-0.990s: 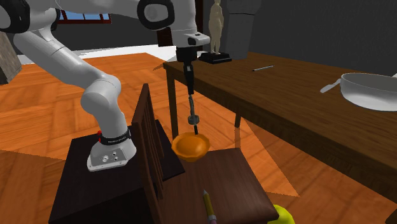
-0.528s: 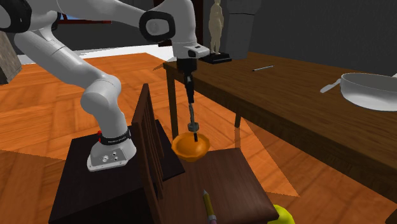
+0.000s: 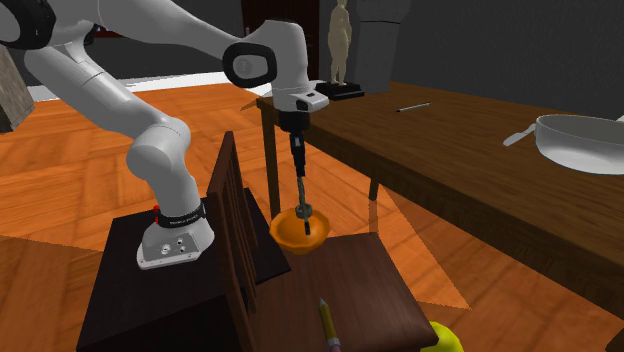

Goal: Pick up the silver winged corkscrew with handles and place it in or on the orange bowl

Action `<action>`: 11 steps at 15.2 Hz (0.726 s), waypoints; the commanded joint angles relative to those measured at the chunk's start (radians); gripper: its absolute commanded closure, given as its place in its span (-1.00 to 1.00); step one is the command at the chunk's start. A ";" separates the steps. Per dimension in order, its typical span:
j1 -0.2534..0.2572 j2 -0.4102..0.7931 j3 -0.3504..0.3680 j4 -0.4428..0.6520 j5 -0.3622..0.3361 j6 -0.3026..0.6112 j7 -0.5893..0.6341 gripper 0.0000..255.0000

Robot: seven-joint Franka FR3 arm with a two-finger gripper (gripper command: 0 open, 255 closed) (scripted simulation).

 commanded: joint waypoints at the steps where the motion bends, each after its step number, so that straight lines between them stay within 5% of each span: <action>1: -0.001 0.005 -0.003 -0.005 -0.002 0.011 -0.002 1.00; 7: -0.001 0.005 -0.003 -0.005 -0.002 0.011 -0.002 1.00; 8: -0.001 0.005 -0.003 -0.005 -0.002 0.011 -0.002 -1.00; 11: -0.001 0.005 -0.003 -0.005 -0.002 0.011 -0.002 -1.00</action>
